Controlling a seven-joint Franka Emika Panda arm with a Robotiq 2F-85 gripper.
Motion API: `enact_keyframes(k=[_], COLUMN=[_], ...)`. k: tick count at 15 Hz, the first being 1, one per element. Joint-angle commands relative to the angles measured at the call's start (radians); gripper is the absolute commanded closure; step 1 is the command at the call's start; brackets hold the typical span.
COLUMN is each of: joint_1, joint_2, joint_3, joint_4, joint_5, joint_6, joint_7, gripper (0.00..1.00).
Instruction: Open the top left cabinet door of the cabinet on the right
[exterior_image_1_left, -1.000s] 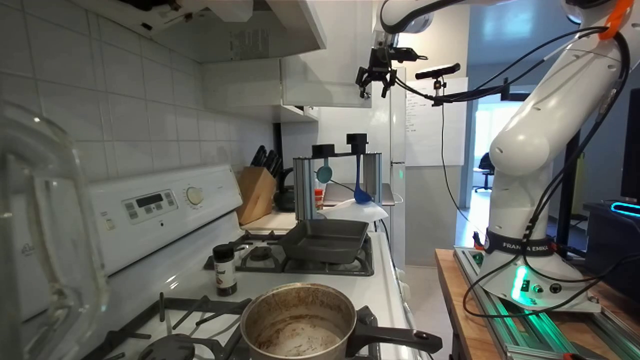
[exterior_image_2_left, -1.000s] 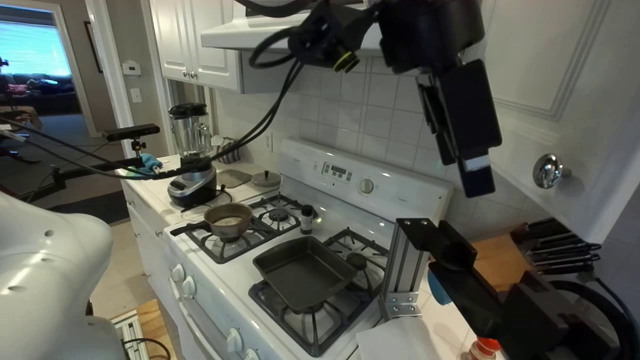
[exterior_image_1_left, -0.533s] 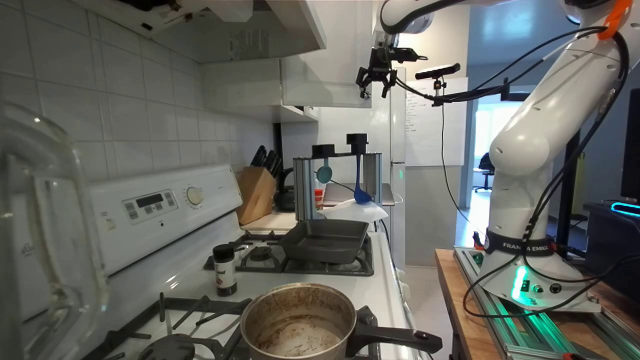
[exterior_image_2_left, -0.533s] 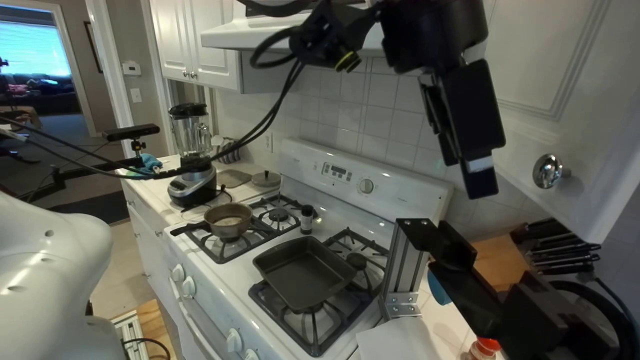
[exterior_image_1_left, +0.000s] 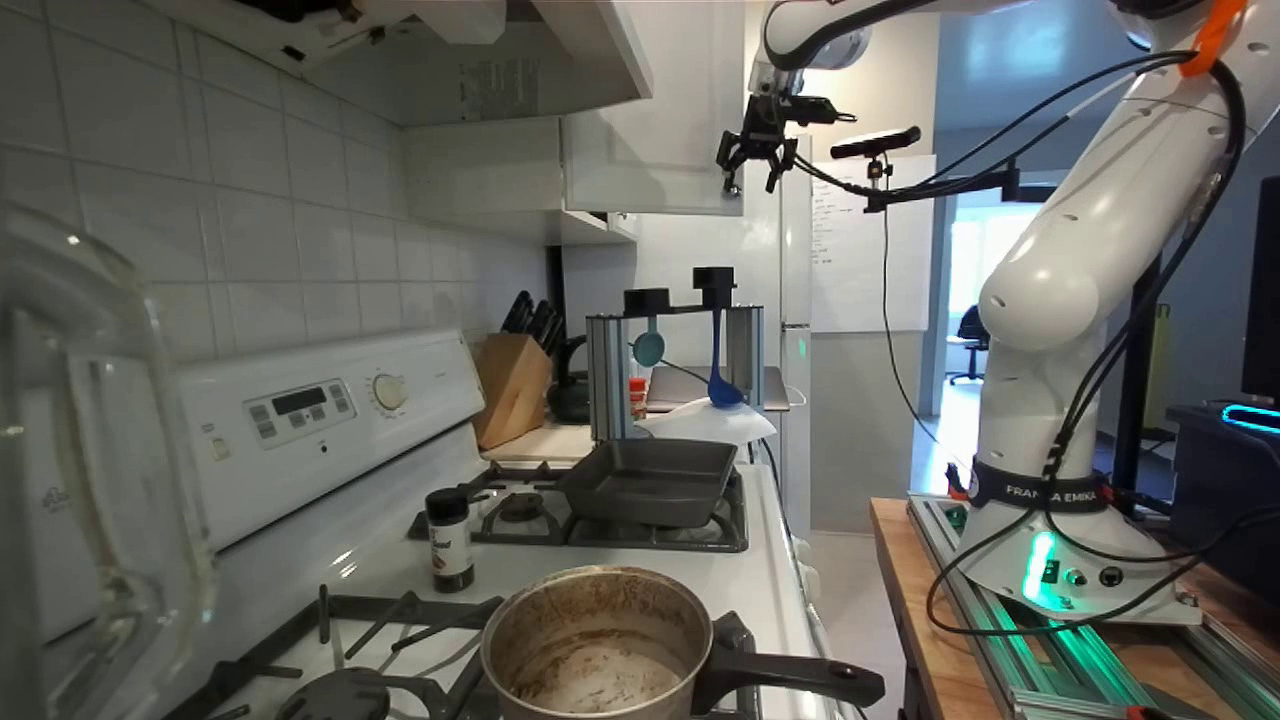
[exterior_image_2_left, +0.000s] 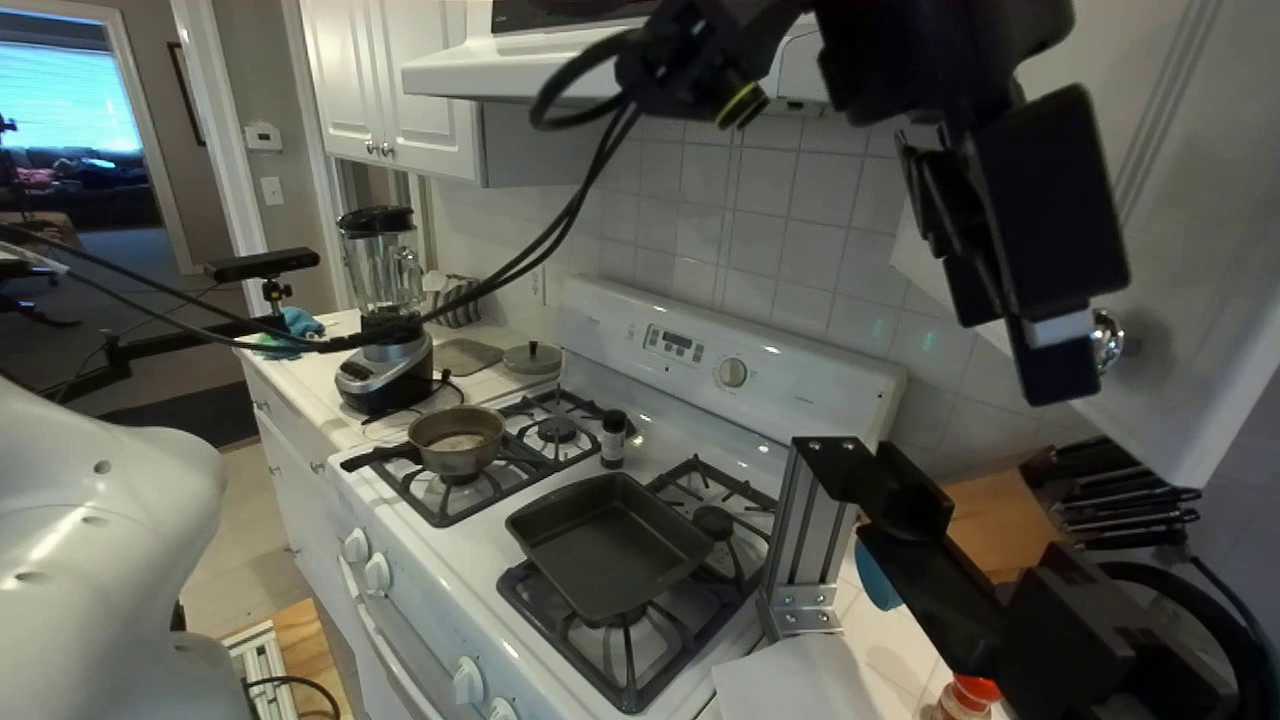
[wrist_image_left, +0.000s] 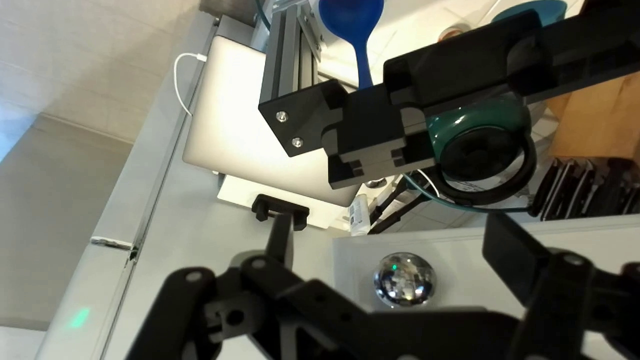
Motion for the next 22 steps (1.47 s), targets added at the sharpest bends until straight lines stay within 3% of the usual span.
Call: enact_keyframes(k=[1, 4, 5, 6, 10, 17, 20, 21, 22], joint_1=[0.0, 0.003, 0.005, 0.007, 0.014, 0.026, 0.029, 0.03, 0.03], joint_2=[0.038, 0.05, 0.055, 0.058, 0.068, 0.076, 0.079, 0.079, 0.08], joint_3=[-0.017, -0.025, -0.029, -0.031, -0.039, -0.049, -0.053, -0.055, -0.055], joint_4=[0.044, 0.056, 0.061, 0.064, 0.069, 0.069, 0.07, 0.071, 0.072], joint_5=[0.015, 0.021, 0.024, 0.027, 0.039, 0.068, 0.082, 0.086, 0.088], joint_6=[0.026, 0.039, 0.041, 0.045, 0.063, 0.069, 0.074, 0.075, 0.076], joint_7=[-0.013, -0.021, -0.025, -0.029, -0.05, -0.087, -0.105, -0.109, -0.111], gripper=[0.03, 0.21, 0.2, 0.26, 0.29, 0.44, 0.58, 0.53, 0.55])
